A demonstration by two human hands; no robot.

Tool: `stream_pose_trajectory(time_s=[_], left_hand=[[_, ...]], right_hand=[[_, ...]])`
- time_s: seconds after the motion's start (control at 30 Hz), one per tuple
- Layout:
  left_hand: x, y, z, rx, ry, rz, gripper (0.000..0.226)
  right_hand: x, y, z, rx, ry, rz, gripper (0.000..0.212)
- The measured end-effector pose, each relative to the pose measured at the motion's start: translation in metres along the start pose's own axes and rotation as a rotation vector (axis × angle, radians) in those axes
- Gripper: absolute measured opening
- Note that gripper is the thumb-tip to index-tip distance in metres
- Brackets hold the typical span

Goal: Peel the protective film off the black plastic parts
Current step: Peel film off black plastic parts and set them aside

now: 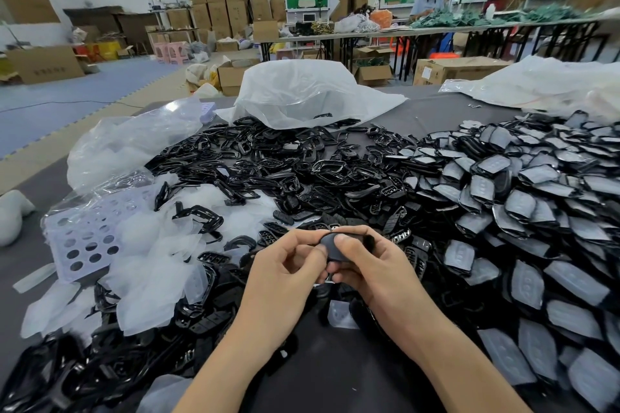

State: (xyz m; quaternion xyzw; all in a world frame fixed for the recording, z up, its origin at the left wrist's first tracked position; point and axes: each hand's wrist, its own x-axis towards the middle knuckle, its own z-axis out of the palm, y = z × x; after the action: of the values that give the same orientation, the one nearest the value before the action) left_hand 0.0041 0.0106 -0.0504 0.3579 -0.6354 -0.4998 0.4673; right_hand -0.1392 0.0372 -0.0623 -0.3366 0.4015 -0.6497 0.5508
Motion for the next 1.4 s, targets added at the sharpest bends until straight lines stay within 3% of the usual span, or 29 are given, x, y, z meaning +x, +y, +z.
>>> stream_pose_trajectory(time_s=[0.17, 0.33, 0.43, 0.53, 0.73, 0.9, 1.07, 1.2, 1.3, 1.4], left_hand=[[-0.002, -0.001, 0.0, 0.093, -0.032, 0.055, 0.032], [-0.003, -0.007, -0.004, 0.475, -0.058, 0.262, 0.039], [-0.005, -0.006, -0.004, 0.576, -0.046, 0.366, 0.034], [-0.007, -0.001, -0.004, 0.625, -0.035, 0.419, 0.029], [-0.013, 0.002, 0.001, 0.892, -0.203, 0.548, 0.035], [-0.022, 0.004, 0.012, 0.86, -0.339, 0.535, 0.043], [-0.02, 0.003, 0.009, 0.67, -0.148, 0.519, 0.036], [-0.013, -0.001, 0.005, 0.498, 0.077, 0.323, 0.028], [-0.008, -0.002, 0.007, 0.279, 0.079, 0.126, 0.023], [-0.006, -0.001, 0.008, 0.164, 0.053, 0.044, 0.019]], right_hand=[[0.0, -0.002, -0.003, -0.056, -0.021, 0.0, 0.004], [-0.003, -0.002, -0.006, -0.206, -0.028, -0.039, 0.012], [-0.004, -0.004, -0.005, -0.263, -0.015, -0.057, 0.011], [-0.003, -0.007, -0.003, -0.178, 0.05, -0.042, 0.017], [0.001, -0.007, -0.007, -0.039, 0.152, -0.062, 0.041], [0.001, -0.012, -0.01, 0.001, 0.168, -0.07, 0.05], [0.0, -0.014, -0.011, 0.016, 0.14, -0.062, 0.047], [0.0, -0.013, -0.008, 0.0, 0.122, -0.029, 0.043], [-0.002, -0.01, -0.003, 0.015, 0.069, 0.006, 0.029], [-0.004, -0.004, 0.001, -0.026, -0.014, -0.005, 0.012]])
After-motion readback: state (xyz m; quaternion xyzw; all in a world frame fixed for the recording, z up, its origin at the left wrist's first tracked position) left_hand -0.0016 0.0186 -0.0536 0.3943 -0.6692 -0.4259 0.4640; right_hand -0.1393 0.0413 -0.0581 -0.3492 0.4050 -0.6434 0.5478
